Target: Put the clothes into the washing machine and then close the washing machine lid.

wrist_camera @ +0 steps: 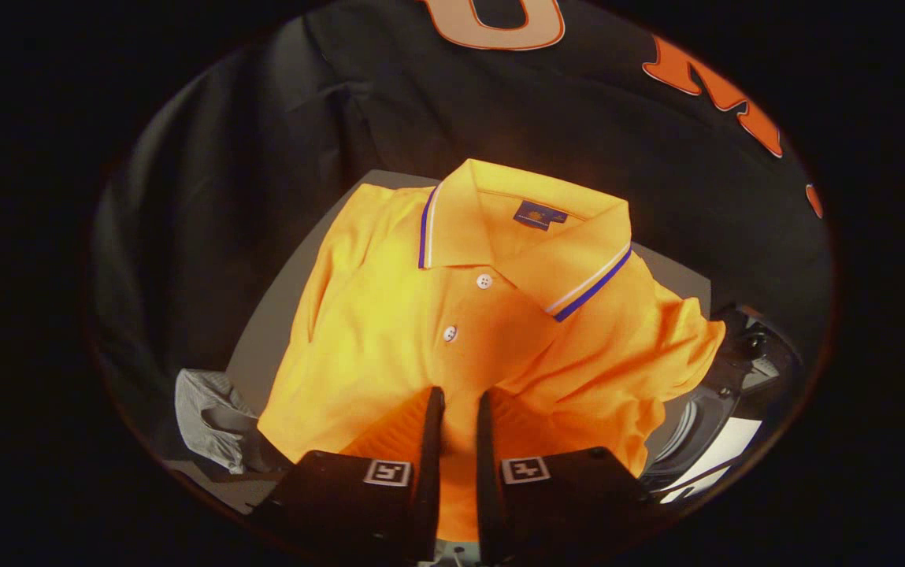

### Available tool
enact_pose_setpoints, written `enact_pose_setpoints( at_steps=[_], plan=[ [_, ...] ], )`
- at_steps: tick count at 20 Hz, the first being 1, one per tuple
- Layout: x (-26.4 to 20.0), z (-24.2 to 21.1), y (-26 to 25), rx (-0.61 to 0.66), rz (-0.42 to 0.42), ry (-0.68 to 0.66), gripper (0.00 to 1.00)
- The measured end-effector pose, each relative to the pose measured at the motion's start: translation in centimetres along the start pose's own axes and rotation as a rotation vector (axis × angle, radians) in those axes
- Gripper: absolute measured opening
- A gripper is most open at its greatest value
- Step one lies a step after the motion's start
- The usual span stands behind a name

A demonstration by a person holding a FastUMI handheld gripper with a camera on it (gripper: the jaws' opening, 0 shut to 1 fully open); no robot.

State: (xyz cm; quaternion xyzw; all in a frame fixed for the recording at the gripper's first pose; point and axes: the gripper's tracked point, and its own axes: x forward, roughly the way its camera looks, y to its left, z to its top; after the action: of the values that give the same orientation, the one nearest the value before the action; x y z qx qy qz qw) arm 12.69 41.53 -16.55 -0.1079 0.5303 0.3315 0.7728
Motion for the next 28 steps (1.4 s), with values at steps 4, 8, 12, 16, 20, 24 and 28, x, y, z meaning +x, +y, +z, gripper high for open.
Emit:
enact_pose_setpoints(
  at_steps=[4,8,12,16,20,24,28],
  plan=[
    [-0.1,0.0,0.0,0.033,0.067,-0.108,0.11],
    [-0.4,0.2,0.2,0.009,0.081,-0.391,0.08],
    [-0.7,1.2,0.8,-0.008,0.059,-0.675,0.08],
    [-3.5,0.9,2.0,-0.034,0.025,-0.807,0.08],
    [-6.1,1.0,2.2,-0.048,0.013,-0.883,0.08],
    [-9.3,1.1,2.2,-0.053,-0.012,-0.955,0.08],
    [-13.8,0.6,1.4,-0.017,-0.007,-1.03,0.08]
  ],
)
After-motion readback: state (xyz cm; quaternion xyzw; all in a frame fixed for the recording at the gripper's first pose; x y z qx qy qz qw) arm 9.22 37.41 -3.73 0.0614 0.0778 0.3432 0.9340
